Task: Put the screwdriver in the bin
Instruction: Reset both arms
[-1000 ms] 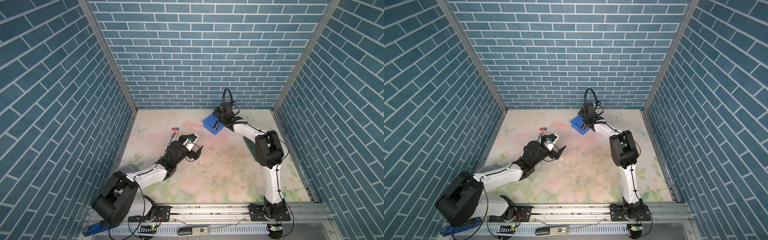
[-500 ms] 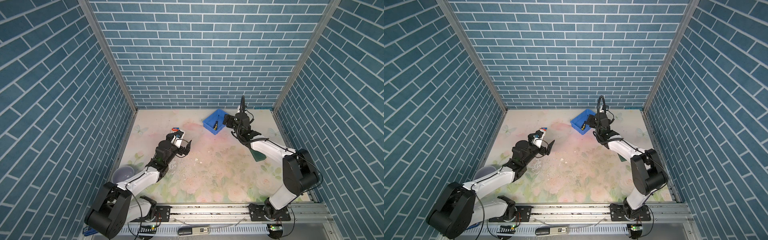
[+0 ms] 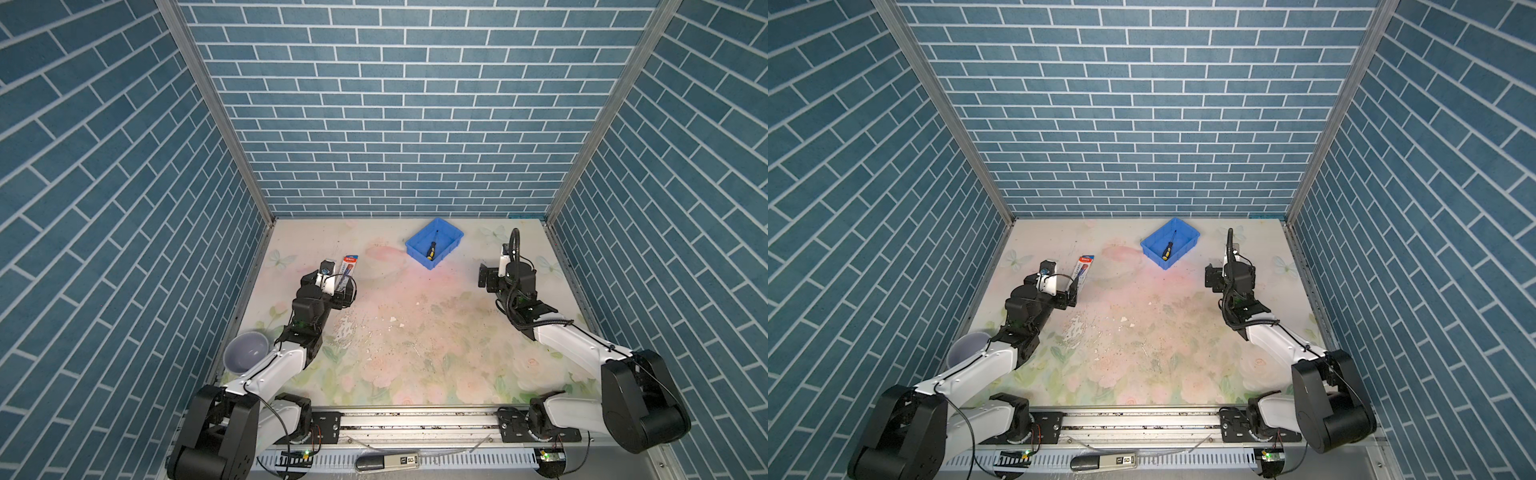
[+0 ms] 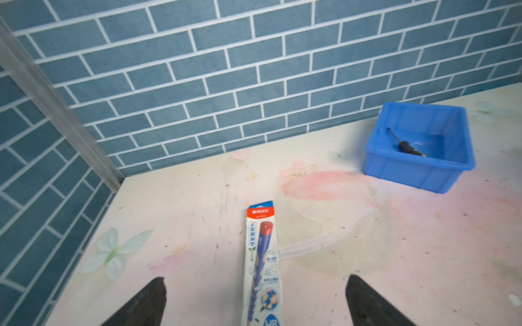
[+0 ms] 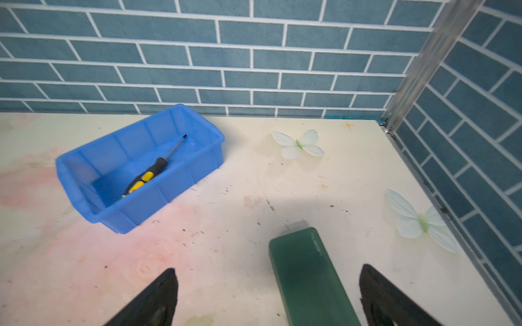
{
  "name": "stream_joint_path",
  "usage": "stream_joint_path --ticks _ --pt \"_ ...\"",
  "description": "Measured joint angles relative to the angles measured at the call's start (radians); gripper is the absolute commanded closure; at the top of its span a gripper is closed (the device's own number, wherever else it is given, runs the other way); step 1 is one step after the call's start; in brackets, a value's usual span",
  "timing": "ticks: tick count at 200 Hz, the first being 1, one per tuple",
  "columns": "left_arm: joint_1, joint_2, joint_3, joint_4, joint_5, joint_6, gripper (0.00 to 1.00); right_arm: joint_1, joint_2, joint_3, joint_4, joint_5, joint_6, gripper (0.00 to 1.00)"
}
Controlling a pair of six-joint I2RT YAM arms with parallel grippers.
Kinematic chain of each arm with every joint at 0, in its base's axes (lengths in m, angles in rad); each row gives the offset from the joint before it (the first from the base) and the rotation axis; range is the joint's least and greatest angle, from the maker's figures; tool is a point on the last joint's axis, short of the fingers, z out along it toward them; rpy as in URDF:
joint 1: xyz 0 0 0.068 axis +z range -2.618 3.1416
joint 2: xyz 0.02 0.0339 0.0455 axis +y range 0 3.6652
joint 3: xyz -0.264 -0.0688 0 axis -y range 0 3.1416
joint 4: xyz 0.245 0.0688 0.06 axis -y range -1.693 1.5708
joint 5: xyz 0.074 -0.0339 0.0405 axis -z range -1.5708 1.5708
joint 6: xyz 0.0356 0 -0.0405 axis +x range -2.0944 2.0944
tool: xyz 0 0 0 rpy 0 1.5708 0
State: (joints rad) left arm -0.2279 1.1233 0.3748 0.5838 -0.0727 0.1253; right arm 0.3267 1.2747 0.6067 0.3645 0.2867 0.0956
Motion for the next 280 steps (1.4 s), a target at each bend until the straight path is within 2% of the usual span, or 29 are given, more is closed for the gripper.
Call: stream_joint_path --ticks 43,67,99,160,207,236,280 --pt "0.058 0.095 -0.053 0.084 -0.07 0.007 0.0 -0.092 -0.009 -0.087 0.071 0.015 -0.075 0.01" --pt "0.084 0.175 -0.072 0.114 -0.073 0.0 0.0 -0.134 0.024 -0.123 0.115 0.017 -0.089 0.01" --pt "0.132 0.2 -0.069 0.159 -0.061 -0.016 0.0 -0.201 0.064 -0.176 0.227 -0.005 -0.097 0.01" --pt "0.146 0.397 -0.088 0.416 -0.042 -0.016 0.0 -0.329 0.226 -0.251 0.482 -0.111 -0.069 0.01" --pt "0.159 0.41 -0.063 0.404 -0.035 -0.021 0.0 -0.369 0.25 -0.274 0.569 -0.179 -0.039 0.01" --pt "0.182 0.409 -0.004 0.349 -0.031 -0.039 0.0 -0.378 0.251 -0.27 0.557 -0.19 -0.024 0.01" --pt "0.187 0.409 -0.001 0.317 -0.027 -0.048 0.0 -0.378 0.252 -0.26 0.529 -0.19 -0.021 0.01"
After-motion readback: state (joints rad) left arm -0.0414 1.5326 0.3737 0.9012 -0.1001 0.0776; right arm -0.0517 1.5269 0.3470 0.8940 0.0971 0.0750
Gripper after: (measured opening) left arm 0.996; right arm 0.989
